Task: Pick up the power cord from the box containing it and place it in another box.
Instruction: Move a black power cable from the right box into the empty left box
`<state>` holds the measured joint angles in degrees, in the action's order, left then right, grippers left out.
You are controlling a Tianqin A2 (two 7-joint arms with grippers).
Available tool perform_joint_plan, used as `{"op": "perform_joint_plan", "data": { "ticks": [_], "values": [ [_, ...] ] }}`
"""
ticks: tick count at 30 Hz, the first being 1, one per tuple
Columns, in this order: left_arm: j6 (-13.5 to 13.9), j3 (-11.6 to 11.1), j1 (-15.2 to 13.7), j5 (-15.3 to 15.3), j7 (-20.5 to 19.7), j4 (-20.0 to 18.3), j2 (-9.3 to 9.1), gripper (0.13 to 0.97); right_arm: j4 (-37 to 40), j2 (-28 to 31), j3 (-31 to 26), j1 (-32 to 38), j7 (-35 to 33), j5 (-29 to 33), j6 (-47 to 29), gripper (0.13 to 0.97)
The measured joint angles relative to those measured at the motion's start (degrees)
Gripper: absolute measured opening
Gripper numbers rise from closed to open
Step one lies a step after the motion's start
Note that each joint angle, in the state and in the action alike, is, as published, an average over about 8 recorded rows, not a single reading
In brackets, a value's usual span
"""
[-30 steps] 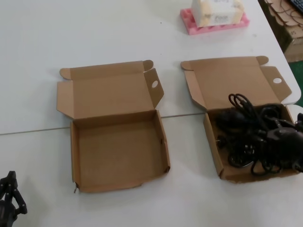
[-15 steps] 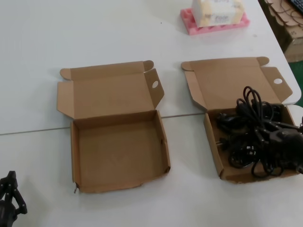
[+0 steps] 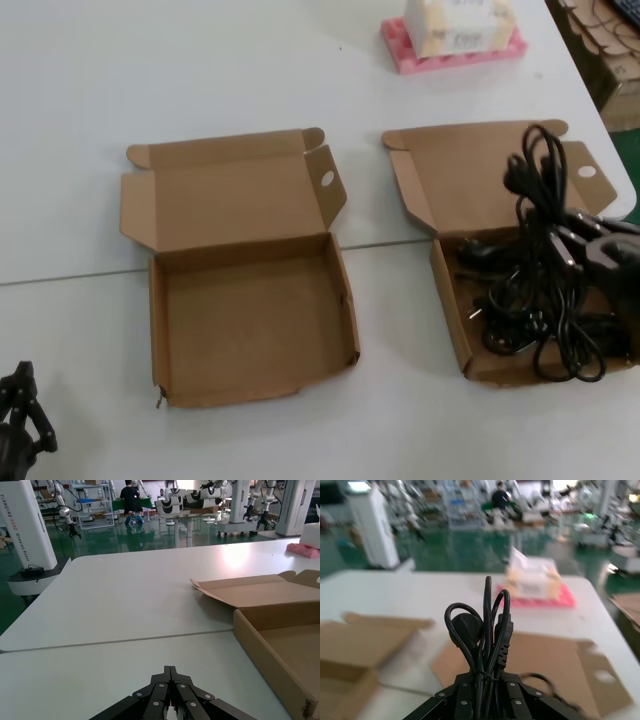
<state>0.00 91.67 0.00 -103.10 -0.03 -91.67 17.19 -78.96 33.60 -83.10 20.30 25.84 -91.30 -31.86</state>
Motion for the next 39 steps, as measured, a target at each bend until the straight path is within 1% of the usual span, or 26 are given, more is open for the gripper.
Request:
{"op": "perform_joint_plan", "data": {
  "ticks": [4, 8, 11, 15, 18, 22, 30, 39],
  "values": [
    [0.0, 0.0, 0.0, 0.0, 0.0, 0.0, 0.0, 0.163, -6.6, -2.6, 4.7, -2.7, 0.0, -0.5, -4.5, 0.225],
    [0.0, 0.0, 0.0, 0.0, 0.0, 0.0, 0.0, 0.163, -11.2, -5.3, 7.4, -4.5, 0.0, -0.9, -8.5, 0.223],
    [0.0, 0.0, 0.0, 0.0, 0.0, 0.0, 0.0, 0.163, -13.4, -7.0, 7.7, -5.2, 0.0, -1.0, -10.6, 0.222],
    [0.0, 0.0, 0.0, 0.0, 0.0, 0.0, 0.0, 0.163, -15.4, -9.3, 5.8, -5.6, 0.0, -0.8, -11.9, 0.221],
    [0.0, 0.0, 0.0, 0.0, 0.0, 0.0, 0.0, 0.163, -16.0, -10.8, 2.6, -5.3, 0.0, -0.3, -11.5, 0.221],
    [0.0, 0.0, 0.0, 0.0, 0.0, 0.0, 0.0, 0.163, -14.9, -11.8, -3.5, -3.6, 0.0, 0.8, -8.9, 0.22],
    [0.0, 0.0, 0.0, 0.0, 0.0, 0.0, 0.0, 0.163, -8.5, -11.0, -17.7, 2.5, 0.0, 2.3, 0.4, 0.22],
    [0.0, 0.0, 0.0, 0.0, 0.0, 0.0, 0.0, 0.163, -2.0, -9.8, -32.7, 7.9, 0.0, 2.9, 10.8, 0.219]
  ]
}}
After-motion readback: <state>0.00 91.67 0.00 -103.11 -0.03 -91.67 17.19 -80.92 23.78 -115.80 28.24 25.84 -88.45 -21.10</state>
